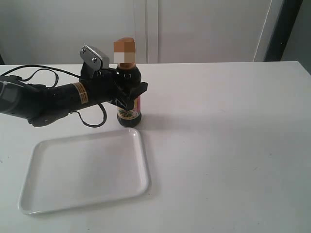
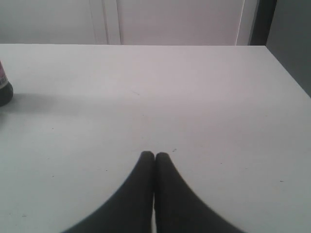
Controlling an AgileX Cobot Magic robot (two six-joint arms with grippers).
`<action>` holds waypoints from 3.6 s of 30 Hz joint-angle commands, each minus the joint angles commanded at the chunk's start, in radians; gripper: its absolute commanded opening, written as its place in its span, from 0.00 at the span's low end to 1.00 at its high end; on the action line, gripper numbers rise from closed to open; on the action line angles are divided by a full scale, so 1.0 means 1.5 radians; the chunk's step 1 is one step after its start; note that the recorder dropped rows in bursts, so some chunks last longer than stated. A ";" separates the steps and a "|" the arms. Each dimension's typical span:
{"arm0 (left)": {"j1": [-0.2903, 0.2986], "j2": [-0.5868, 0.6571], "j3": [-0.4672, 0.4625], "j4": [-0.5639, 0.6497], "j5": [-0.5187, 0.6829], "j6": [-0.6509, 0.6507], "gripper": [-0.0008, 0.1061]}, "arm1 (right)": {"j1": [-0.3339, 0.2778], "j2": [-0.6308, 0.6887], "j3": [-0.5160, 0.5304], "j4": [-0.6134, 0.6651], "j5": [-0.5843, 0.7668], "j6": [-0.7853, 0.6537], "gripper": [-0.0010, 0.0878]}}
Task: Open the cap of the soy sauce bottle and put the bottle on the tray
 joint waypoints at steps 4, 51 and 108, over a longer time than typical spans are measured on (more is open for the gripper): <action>0.000 0.000 0.000 0.000 0.000 -0.003 0.01 | 0.000 0.000 0.000 0.017 -0.056 0.008 0.01; 0.000 0.000 0.000 0.005 0.018 -0.004 0.01 | 0.073 0.727 -0.406 -0.047 -0.606 0.058 0.01; 0.000 0.000 0.000 0.011 0.049 0.000 0.01 | 0.338 1.252 -0.845 0.142 -0.376 -0.436 0.01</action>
